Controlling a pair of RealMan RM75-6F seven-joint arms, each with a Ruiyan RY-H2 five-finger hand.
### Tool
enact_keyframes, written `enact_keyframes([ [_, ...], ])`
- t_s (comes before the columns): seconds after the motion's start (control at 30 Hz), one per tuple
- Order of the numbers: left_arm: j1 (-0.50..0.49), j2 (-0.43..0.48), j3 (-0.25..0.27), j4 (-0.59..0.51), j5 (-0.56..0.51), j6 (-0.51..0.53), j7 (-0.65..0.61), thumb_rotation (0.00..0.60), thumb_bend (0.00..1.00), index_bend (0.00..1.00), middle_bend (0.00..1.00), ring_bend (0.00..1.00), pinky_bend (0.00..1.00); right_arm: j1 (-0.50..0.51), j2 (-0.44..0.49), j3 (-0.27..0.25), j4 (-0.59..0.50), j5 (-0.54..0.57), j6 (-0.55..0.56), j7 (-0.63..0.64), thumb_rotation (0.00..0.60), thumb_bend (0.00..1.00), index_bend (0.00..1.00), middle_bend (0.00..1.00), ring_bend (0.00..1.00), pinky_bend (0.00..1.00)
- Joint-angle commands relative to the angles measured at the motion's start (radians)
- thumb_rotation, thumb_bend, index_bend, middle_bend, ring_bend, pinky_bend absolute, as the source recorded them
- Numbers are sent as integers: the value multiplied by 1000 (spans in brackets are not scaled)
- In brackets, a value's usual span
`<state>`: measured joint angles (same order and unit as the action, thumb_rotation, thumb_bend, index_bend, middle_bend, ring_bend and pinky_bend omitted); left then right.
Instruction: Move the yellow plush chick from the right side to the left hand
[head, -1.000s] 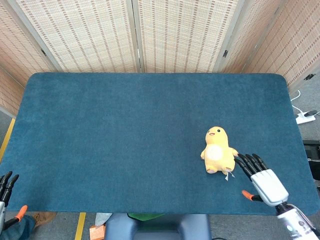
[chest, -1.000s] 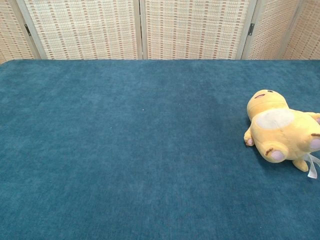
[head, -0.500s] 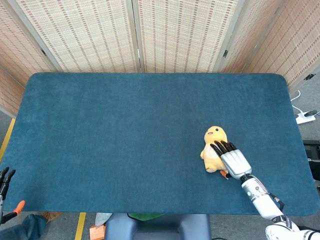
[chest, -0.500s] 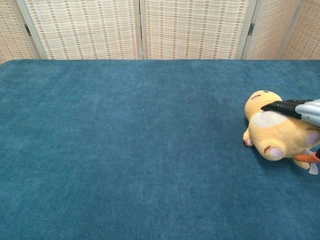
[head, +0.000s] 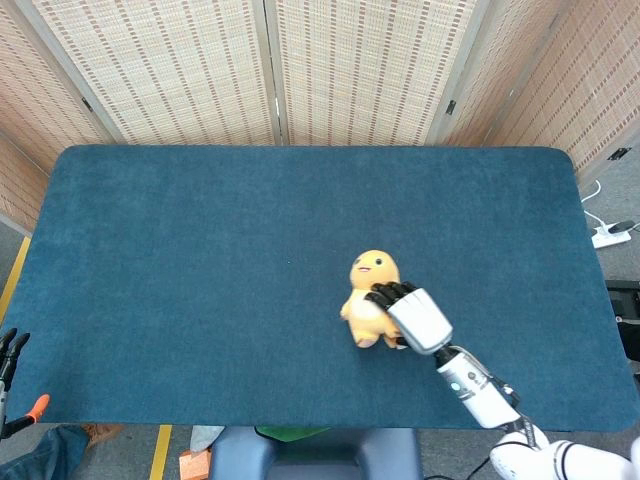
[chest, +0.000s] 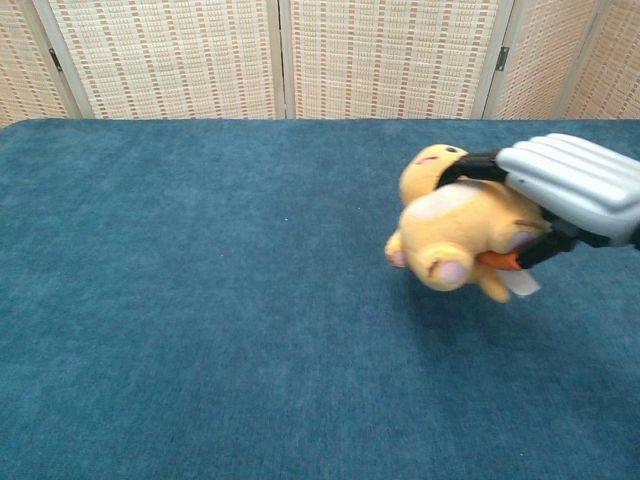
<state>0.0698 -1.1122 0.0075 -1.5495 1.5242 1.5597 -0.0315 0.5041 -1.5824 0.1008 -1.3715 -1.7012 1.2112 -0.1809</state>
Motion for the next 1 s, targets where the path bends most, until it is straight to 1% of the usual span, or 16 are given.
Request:
enact_keyframes([
  [0.03, -4, 6, -1, 0, -7, -9, -12, 600, 278, 0, 0, 0, 206, 99, -106, 9, 37, -72, -8, 41, 600, 625, 722, 800, 773, 986],
  [0.13, -4, 12, -2, 5, -12, -10, -33, 600, 277, 0, 0, 0, 206, 165, -201, 21, 88, -79, -55, 57, 600, 600, 722, 795, 764, 984],
  [0.2, -3, 17, -3, 9, -17, -12, -52, 600, 277, 0, 0, 0, 206, 199, -273, 28, 144, -64, -94, 43, 600, 572, 722, 767, 741, 964],
  [0.23, -2, 19, -3, 11, -19, -13, -61, 600, 277, 0, 0, 0, 206, 211, -299, 30, 167, -54, -115, 32, 600, 554, 722, 744, 724, 946],
  [0.3, -1, 23, -2, 17, -21, -13, -78, 600, 276, 0, 0, 0, 206, 232, -355, 38, 214, -18, -164, 1, 600, 495, 680, 662, 655, 857],
  [0.4, 3, 27, 3, 24, -13, -6, -99, 600, 277, 0, 0, 0, 206, 249, -417, 44, 287, 9, -186, -38, 600, 429, 543, 556, 554, 710],
  [0.43, 5, 28, 5, 26, -9, -2, -106, 600, 277, 0, 0, 0, 206, 250, -427, 43, 302, 19, -194, -55, 600, 404, 460, 504, 505, 644],
  [0.47, 8, 29, 7, 29, -6, 3, -115, 600, 277, 0, 0, 0, 206, 249, -430, 41, 307, 38, -216, -79, 600, 375, 338, 427, 428, 546],
  [0.5, 9, 30, 7, 32, -4, 6, -119, 600, 276, 0, 0, 0, 206, 247, -427, 43, 301, 58, -235, -104, 600, 325, 174, 300, 305, 414],
  [0.53, 10, 31, 8, 33, -2, 8, -124, 600, 276, 0, 0, 0, 207, 244, -419, 45, 287, 79, -254, -127, 600, 289, 96, 209, 215, 325],
  [0.57, 10, 30, 8, 35, 1, 10, -128, 600, 276, 0, 0, 0, 207, 242, -402, 46, 253, 97, -269, -139, 600, 235, 18, 96, 101, 194],
  [0.6, 11, 30, 9, 37, 3, 13, -131, 600, 276, 0, 0, 0, 207, 241, -387, 46, 225, 97, -264, -132, 600, 183, 0, 23, 27, 92],
  [0.67, 14, 30, 12, 37, 10, 20, -131, 600, 276, 0, 0, 0, 207, 231, -345, 37, 163, 82, -227, -90, 600, 116, 0, 0, 0, 2],
  [0.73, 15, 28, 15, 39, 17, 25, -129, 600, 276, 0, 0, 0, 207, 217, -299, 23, 104, 65, -192, -54, 600, 66, 0, 0, 0, 0],
  [0.83, 16, 22, 16, 39, 23, 31, -113, 600, 277, 0, 0, 0, 207, 186, -199, -7, -18, 37, -135, -12, 600, 45, 0, 0, 0, 0],
  [1.0, 9, 9, 18, 32, 44, 35, -78, 600, 278, 0, 0, 0, 207, 109, 11, -97, -216, -7, -47, 29, 600, 42, 0, 0, 0, 0],
])
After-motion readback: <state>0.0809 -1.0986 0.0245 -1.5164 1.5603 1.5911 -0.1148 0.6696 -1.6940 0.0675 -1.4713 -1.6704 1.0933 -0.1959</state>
